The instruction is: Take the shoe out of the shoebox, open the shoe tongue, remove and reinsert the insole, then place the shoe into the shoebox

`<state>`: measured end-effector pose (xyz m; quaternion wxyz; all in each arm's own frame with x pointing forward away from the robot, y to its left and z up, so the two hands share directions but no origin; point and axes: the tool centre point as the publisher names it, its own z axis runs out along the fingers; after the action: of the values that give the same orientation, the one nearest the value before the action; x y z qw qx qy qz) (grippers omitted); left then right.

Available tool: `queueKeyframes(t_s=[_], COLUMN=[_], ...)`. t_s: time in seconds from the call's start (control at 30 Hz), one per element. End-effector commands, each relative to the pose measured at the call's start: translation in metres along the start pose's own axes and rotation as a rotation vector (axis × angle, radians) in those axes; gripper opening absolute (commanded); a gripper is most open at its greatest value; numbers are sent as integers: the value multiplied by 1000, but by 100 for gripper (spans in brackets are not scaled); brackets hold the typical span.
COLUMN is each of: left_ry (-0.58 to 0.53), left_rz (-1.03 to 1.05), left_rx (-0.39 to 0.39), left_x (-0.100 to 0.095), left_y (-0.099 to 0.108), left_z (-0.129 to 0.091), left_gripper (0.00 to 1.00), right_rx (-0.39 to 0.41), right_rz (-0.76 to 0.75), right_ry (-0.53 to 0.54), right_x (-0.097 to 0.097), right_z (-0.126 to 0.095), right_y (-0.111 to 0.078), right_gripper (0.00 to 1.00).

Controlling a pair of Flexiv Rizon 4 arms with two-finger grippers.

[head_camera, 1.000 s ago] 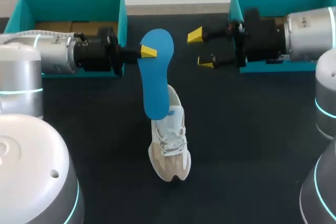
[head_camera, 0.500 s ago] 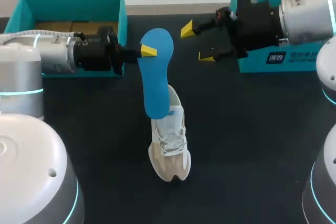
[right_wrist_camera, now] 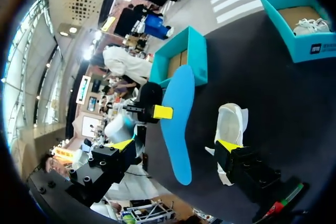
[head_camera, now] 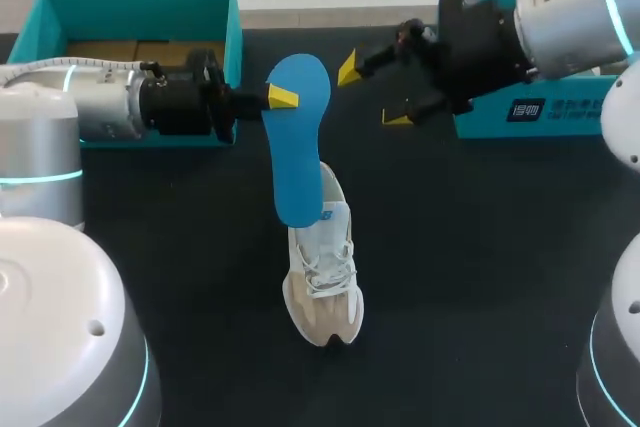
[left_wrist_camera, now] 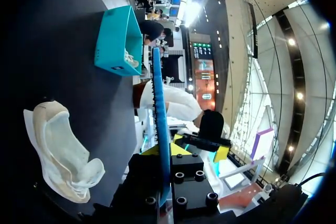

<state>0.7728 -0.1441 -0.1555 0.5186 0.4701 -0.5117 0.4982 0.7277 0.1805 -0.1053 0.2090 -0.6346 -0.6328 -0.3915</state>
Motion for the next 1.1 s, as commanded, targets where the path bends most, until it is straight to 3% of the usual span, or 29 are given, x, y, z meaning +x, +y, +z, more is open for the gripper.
queueKeyframes(t_s=[0.03,0.13,0.77,0.9,1.1], left_ry=[-2,-2,-2,-2,-2], left_rz=[0,0,0,0,0], left_rx=[1,1,1,1,1], left_x=[0,0,0,0,0], left_y=[1,1,1,1,1], left_z=[0,0,0,0,0], left_gripper=[0,0,0,0,0], right_rx=[-25,-32,-32,-73,-122], right_rz=[3,-29,-29,-93,-213], right_ry=[-251,-328,-328,-501,-634], right_x=[6,8,8,8,14], right_z=[4,6,6,21,34], right_y=[-11,-13,-13,-15,-11], right_gripper=[100,100,100,100,100])
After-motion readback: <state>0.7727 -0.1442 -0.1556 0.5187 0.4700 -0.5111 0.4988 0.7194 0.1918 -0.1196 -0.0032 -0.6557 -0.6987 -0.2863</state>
